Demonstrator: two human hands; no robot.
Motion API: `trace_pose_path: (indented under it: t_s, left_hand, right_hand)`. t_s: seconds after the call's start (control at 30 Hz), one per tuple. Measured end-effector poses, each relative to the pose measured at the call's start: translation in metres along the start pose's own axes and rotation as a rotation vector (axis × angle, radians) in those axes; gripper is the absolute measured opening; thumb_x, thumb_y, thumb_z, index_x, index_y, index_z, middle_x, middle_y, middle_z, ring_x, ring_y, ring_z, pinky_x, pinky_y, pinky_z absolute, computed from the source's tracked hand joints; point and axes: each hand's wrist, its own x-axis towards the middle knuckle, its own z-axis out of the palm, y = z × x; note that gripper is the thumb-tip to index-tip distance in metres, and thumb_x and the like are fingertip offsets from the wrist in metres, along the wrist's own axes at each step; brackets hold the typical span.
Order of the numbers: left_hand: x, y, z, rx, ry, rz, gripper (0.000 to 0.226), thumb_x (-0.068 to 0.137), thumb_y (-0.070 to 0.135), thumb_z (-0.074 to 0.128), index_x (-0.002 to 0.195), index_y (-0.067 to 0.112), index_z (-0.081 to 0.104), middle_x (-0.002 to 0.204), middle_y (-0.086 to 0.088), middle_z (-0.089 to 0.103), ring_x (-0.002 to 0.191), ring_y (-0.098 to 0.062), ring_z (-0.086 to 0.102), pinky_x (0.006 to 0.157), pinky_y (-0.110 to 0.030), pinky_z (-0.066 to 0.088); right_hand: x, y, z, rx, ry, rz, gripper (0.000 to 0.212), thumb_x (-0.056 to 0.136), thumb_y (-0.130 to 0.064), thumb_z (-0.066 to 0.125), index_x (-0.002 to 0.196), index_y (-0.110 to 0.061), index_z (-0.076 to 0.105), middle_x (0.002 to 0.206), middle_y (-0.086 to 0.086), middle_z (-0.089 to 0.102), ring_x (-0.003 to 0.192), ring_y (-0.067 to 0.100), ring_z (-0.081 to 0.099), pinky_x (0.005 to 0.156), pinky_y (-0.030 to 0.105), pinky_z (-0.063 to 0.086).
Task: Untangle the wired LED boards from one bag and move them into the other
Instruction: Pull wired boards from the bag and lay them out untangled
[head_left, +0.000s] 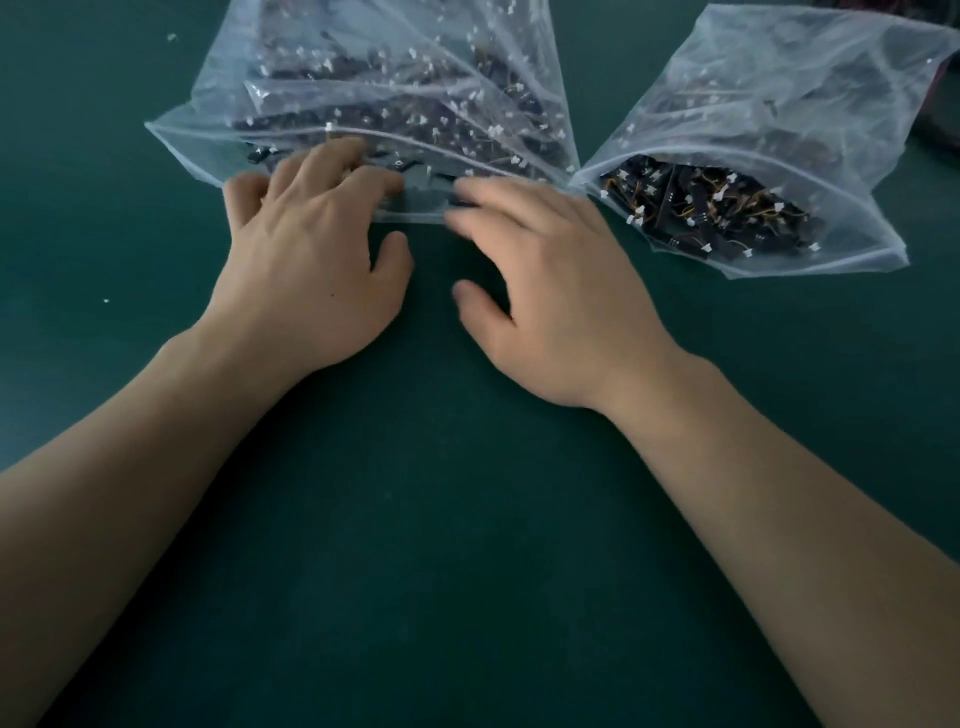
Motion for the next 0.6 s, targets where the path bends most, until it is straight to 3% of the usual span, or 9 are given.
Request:
trace_pose_path:
  t_s: [0.2,0.3,0.4,0.5,0.6]
  left_hand:
    - [0.007,0.006,0.002,0.029,0.090,-0.106,0.054,0.097,0.044,0.050,0.144,0.018,0.056,0.149,-0.008,0.053,0.139,-0.032,0.046,0.118,-0.048,0.023]
    - [0.008,0.003,0.005,0.049,0.047,-0.157,0.069,0.096,0.052,0.048,0.155,0.020,0.036,0.167,-0.017,0.026,0.155,-0.036,0.024,0.125,-0.052,0.016]
    - [0.012,0.004,0.009,0.079,-0.026,-0.168,0.078,0.095,0.062,0.038,0.161,0.023,0.023,0.173,-0.020,0.008,0.160,-0.036,0.010,0.128,-0.055,0.010]
    - [0.012,0.006,0.010,0.093,-0.064,-0.129,0.073,0.094,0.063,0.032,0.155,0.024,0.036,0.169,-0.017,0.025,0.157,-0.035,0.023,0.125,-0.057,0.014]
    - [0.008,0.009,0.008,0.011,-0.016,0.010,0.065,0.094,0.052,0.041,0.151,0.021,0.046,0.154,-0.006,0.050,0.146,-0.028,0.040,0.121,-0.048,0.020]
  right_hand:
    - [0.014,-0.007,0.008,-0.067,0.036,0.196,0.073,0.102,-0.050,0.049,0.159,-0.006,0.036,0.170,0.013,0.029,0.159,0.025,0.022,0.130,0.040,0.013]
    - [0.013,-0.007,0.010,-0.125,-0.010,0.262,0.082,0.102,-0.057,0.041,0.164,-0.007,0.021,0.173,0.021,0.012,0.161,0.031,0.010,0.131,0.046,0.007]
    - [0.014,-0.007,0.010,-0.104,-0.025,0.269,0.080,0.103,-0.057,0.041,0.163,-0.008,0.022,0.172,0.017,0.019,0.160,0.029,0.016,0.129,0.045,0.011]
    - [0.014,-0.006,0.007,0.029,-0.014,0.173,0.070,0.102,-0.047,0.053,0.160,-0.012,0.033,0.165,0.005,0.036,0.154,0.023,0.030,0.127,0.044,0.023]
    - [0.013,-0.007,0.006,0.112,0.012,0.110,0.064,0.098,-0.037,0.059,0.155,-0.013,0.042,0.159,0.003,0.041,0.150,0.023,0.036,0.124,0.045,0.031]
